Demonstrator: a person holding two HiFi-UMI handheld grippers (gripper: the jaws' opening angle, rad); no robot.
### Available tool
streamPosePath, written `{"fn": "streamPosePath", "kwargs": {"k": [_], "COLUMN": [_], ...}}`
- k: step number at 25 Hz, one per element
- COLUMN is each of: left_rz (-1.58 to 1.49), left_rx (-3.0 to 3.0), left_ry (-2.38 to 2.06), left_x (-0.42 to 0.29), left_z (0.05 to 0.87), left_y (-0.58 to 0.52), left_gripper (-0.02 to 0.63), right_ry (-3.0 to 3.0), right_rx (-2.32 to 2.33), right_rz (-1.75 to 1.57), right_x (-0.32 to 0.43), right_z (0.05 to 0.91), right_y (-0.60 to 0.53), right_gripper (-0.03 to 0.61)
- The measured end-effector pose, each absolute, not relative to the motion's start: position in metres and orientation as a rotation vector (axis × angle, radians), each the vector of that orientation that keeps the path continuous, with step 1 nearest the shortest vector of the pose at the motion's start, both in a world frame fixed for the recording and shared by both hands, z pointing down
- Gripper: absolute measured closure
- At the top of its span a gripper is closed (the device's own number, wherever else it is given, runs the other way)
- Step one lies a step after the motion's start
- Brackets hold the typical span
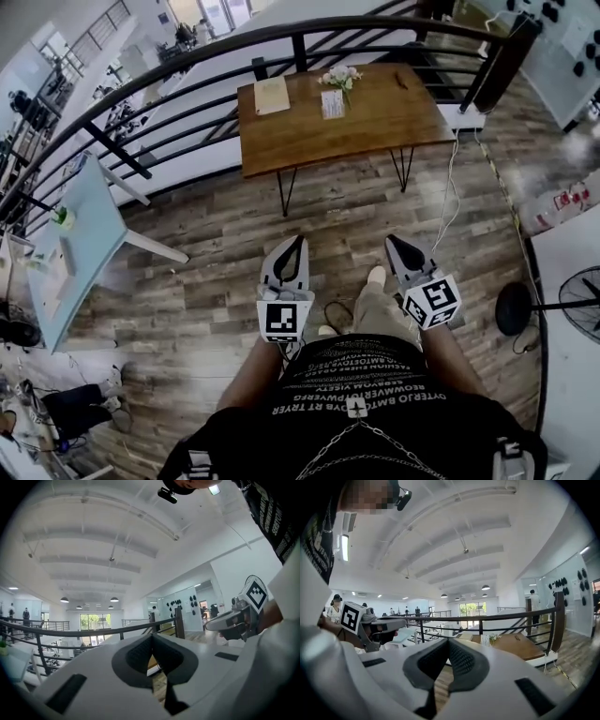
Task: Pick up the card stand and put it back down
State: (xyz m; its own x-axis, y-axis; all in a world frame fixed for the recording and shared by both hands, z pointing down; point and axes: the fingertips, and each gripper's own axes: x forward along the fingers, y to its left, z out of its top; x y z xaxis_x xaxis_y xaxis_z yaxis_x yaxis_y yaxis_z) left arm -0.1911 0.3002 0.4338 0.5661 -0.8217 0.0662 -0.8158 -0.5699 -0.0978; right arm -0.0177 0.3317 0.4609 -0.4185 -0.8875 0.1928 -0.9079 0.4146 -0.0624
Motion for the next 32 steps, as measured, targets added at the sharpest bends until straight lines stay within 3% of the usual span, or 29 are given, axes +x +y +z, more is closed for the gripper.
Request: {"fn": "streamPosePath", "kwargs": {"k": [8,32], "left_rz": [-0.195,-0.131], "left_rx": [-2.485,-2.634], "left_ry": [1.502,1.525], "left_x": [-0.183,-0.074], "left_z": [0.437,0.424], "left_y": [0.257,0.130], "left_gripper": [0.595,0.595], "right_ry": [-2.548,-2.636], "right_rx": [1.547,1.389], "right_rz": [0.289,0.323], "right_x": [0.006,0.101], "right_z": [0.473,0.473], "right_y": [0.291,0.150], "right_gripper": [0.563,0.563]}}
